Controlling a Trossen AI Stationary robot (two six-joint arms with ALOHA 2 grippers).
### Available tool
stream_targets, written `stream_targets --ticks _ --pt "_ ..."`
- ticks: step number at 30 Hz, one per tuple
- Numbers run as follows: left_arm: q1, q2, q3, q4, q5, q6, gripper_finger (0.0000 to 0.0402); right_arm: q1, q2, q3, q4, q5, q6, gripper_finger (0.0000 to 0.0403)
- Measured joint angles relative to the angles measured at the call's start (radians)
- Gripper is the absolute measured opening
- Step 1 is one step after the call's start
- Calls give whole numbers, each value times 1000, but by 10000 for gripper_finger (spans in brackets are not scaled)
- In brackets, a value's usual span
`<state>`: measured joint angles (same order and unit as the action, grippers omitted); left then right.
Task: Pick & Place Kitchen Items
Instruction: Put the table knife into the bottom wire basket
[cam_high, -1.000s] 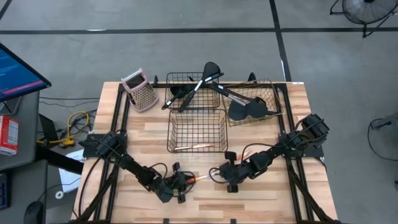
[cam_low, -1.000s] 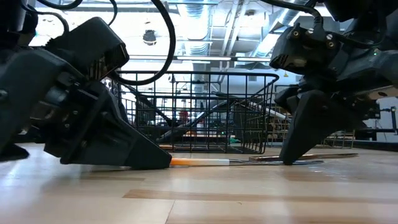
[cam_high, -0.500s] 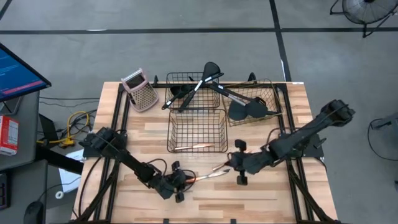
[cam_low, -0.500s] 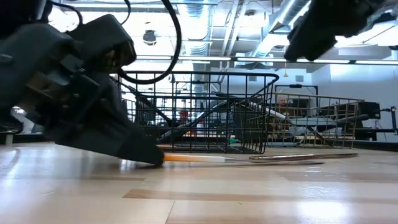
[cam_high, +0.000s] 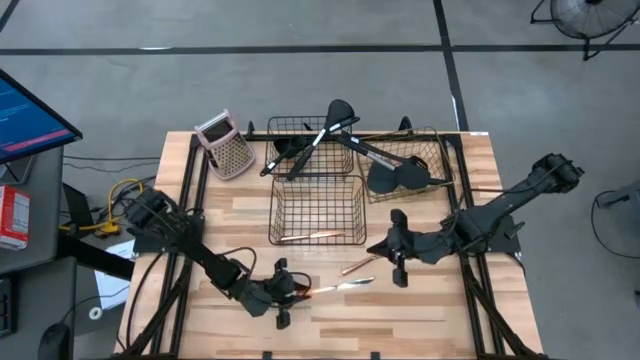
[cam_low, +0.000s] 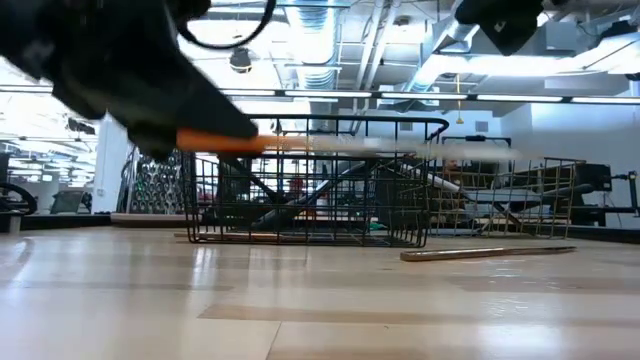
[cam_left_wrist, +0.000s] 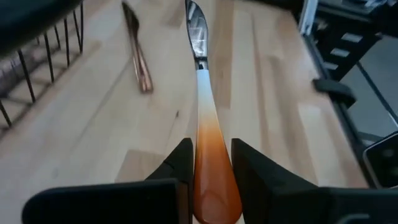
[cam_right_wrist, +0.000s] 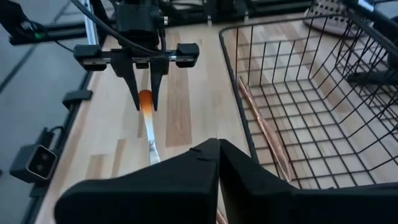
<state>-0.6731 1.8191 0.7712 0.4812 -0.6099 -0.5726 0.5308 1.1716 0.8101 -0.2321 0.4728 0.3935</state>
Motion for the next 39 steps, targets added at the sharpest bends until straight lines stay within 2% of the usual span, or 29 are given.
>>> stream_targets --ticks 8,15,18,23,28,31,39 --pt "-3 -149 1 -9 -16 112 56 20 -137 0 16 1 0 7" --pt "37 -354 1 -102 -128 226 56 69 -353 2 64 51 -22 2" --pt "85 -450 3 -178 -146 252 56 89 -424 2 54 104 -56 3" --pt "204 -578 3 -404 -142 238 56 105 -485 2 45 155 -80 5" --pt "355 -609 3 -577 1 202 56 111 -484 2 38 157 -88 2" --pt "422 -580 -2 -594 98 201 56 111 -471 2 30 157 -84 3" --pt "456 -455 -16 -635 223 168 56 125 -436 1 29 156 -81 3"
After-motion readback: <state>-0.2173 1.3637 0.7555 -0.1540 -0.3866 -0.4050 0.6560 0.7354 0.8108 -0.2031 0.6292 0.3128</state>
